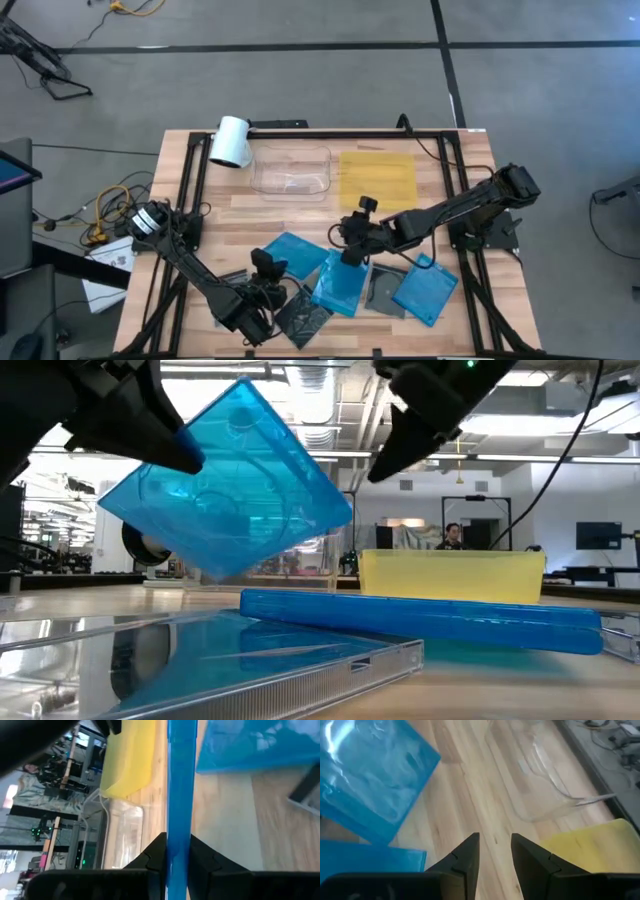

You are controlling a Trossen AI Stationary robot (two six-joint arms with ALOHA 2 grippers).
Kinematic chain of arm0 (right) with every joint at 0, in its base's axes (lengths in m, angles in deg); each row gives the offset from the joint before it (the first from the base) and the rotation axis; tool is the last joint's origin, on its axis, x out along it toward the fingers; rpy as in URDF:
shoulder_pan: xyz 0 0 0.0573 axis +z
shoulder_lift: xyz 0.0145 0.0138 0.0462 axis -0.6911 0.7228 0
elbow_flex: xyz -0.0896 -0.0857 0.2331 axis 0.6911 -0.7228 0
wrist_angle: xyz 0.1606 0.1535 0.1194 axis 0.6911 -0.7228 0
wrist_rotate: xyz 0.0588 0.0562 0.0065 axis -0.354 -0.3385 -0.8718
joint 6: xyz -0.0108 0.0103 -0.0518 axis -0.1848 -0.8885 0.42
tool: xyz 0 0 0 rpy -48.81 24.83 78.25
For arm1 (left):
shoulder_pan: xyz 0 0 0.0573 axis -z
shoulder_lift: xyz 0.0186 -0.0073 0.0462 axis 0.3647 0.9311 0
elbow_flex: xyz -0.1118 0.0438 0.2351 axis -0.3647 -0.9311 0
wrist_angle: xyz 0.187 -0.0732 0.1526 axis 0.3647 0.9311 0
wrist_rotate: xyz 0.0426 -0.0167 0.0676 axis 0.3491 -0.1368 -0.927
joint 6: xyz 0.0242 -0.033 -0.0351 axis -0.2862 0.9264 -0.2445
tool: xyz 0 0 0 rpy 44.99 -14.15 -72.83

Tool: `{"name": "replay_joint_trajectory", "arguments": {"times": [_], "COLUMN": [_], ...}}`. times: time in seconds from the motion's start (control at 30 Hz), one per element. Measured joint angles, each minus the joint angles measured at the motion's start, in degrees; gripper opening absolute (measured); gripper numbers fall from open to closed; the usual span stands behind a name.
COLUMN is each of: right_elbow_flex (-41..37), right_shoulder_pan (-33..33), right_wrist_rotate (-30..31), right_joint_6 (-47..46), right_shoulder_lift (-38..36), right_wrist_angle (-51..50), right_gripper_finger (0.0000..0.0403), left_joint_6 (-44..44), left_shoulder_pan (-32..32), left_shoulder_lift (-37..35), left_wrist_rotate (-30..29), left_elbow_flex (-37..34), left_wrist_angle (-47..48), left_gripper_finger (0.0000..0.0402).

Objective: Pick & place jewel cases by type
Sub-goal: Put the left blue CD case into the transparent bin

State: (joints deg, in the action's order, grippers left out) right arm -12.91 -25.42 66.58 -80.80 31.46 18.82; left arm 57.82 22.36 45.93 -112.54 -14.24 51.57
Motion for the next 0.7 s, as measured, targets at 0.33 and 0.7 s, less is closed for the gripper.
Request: {"name": "replay_joint_trajectory", "arguments": {"times": [0.33, 0.7], "right_elbow_flex": [-0.21, -0.09], "right_shoulder_pan": [2.27, 7.63], "right_wrist_rotate": [7.47, 16.41], "right_joint_6": [-7.17, -15.45], "right_shoulder_lift": [-2.84, -7.89], "right_wrist_angle": [-11.54, -21.32], "right_gripper_finger": [0.0107, 0.0107], "left_joint_6": [8.24, 10.83], "left_shoulder_pan": [-0.02, 0.09], "left_shoulder_lift": [-0.28, -4.38], "left_wrist_rotate": [-8.02, -14.23], "left_elbow_flex": [0.15, 0.19], "left_wrist_angle": [0.35, -0.05], "left_gripper_finger": [0.0031, 0.0032]}}
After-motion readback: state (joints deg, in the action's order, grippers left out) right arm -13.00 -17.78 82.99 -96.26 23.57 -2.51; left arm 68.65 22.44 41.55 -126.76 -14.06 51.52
